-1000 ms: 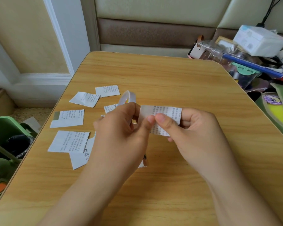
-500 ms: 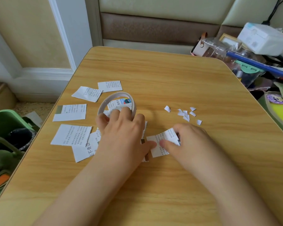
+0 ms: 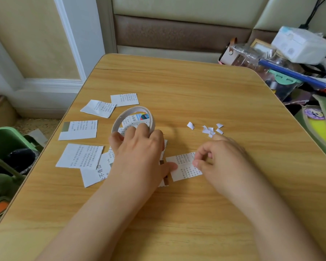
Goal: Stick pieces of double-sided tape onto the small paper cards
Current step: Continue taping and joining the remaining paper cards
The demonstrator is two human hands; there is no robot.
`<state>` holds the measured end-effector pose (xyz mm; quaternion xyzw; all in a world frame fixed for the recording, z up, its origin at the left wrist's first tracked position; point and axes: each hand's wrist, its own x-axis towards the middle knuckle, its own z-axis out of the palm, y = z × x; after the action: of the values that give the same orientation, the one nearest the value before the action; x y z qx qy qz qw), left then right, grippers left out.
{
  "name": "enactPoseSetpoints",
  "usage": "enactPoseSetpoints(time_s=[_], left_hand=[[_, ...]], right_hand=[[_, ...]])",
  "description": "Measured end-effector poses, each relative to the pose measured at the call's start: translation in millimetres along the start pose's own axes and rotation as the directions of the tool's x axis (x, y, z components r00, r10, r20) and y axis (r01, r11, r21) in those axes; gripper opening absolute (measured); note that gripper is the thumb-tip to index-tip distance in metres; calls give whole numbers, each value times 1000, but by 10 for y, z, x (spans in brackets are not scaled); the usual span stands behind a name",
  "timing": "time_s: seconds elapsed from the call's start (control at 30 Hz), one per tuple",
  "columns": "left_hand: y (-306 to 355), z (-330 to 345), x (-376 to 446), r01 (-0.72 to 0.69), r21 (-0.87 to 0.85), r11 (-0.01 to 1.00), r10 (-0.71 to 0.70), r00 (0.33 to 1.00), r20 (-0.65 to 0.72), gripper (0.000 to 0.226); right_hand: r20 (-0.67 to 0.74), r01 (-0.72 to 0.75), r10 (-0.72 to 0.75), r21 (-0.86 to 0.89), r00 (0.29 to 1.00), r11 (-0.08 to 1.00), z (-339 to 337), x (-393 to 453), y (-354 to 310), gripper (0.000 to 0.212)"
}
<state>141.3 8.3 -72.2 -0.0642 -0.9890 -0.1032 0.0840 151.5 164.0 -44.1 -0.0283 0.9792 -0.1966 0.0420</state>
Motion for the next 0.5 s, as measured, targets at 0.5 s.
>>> enactPoseSetpoints(time_s=[0.5], left_hand=[[-14, 7, 3, -65, -57, 996, 59, 994, -93, 47]], right_hand=[[67, 35, -39, 49, 997, 998, 50, 83, -165, 26]])
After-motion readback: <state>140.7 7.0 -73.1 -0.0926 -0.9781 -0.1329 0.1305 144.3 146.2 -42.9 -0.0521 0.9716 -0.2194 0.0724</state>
